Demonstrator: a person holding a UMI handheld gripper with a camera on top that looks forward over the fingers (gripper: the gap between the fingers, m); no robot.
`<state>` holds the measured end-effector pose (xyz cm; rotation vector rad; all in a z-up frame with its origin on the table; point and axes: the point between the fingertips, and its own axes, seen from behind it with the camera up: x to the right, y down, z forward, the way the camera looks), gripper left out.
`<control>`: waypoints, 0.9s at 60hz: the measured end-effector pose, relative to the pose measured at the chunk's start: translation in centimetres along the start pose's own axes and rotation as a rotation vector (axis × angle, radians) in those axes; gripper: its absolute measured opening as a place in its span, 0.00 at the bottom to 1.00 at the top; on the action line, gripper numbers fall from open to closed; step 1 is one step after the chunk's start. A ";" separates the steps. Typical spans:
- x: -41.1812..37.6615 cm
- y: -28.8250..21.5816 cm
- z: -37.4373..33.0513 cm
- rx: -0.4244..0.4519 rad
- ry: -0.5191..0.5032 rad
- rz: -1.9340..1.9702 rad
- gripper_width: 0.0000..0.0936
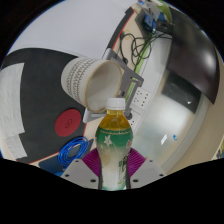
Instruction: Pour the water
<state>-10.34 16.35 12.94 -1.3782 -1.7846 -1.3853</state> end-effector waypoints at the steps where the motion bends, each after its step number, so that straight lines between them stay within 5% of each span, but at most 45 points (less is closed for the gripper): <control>1: 0.1 -0.1 0.1 -0.003 0.004 -0.024 0.33; 22: 0.8 -1.4 -0.1 0.025 -0.006 -0.040 0.35; 54: 5.4 -1.3 -3.1 0.423 -0.211 1.778 0.35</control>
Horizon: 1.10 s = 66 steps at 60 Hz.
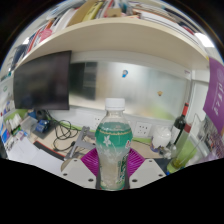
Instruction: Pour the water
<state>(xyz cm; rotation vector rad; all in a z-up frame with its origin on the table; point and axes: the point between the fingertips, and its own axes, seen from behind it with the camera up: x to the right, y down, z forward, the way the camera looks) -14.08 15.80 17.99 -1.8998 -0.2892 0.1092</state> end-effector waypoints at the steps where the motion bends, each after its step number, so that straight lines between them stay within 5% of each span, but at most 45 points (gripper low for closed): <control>1: 0.2 0.2 0.1 0.008 -0.002 0.026 0.35; 31: 2.1 6.0 3.8 0.167 0.108 0.093 0.35; 41: 2.2 6.7 3.2 0.196 0.128 0.108 0.42; 51: 2.2 7.5 3.7 0.162 0.113 0.109 0.58; 57: 1.5 9.3 3.4 0.085 0.094 0.124 0.93; 66: 0.9 10.4 -0.2 0.030 0.138 0.114 0.91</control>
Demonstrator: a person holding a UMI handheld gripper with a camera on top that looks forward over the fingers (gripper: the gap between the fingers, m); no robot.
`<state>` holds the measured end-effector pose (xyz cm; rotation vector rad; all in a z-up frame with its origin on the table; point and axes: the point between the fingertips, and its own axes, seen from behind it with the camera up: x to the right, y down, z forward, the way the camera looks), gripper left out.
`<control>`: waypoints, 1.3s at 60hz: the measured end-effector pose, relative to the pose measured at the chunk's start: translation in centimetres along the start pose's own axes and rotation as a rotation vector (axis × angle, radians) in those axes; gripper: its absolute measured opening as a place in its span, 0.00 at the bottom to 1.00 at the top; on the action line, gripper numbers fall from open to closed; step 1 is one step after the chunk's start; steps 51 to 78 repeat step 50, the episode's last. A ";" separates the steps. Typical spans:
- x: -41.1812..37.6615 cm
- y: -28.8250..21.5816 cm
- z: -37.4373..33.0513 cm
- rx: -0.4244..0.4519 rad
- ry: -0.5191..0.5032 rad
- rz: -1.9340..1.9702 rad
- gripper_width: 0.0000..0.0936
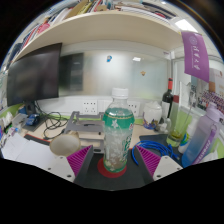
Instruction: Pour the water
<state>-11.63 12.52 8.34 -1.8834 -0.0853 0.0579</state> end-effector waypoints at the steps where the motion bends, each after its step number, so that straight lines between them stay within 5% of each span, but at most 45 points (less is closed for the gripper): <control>1: -0.1 0.2 -0.7 -0.012 0.002 -0.002 0.91; 18: -3.2 -1.5 -11.2 -0.173 0.076 0.028 0.92; 37: -4.8 -7.8 -16.2 -0.104 0.136 0.077 0.92; 78: -4.0 -8.7 -16.5 -0.074 0.167 0.085 0.92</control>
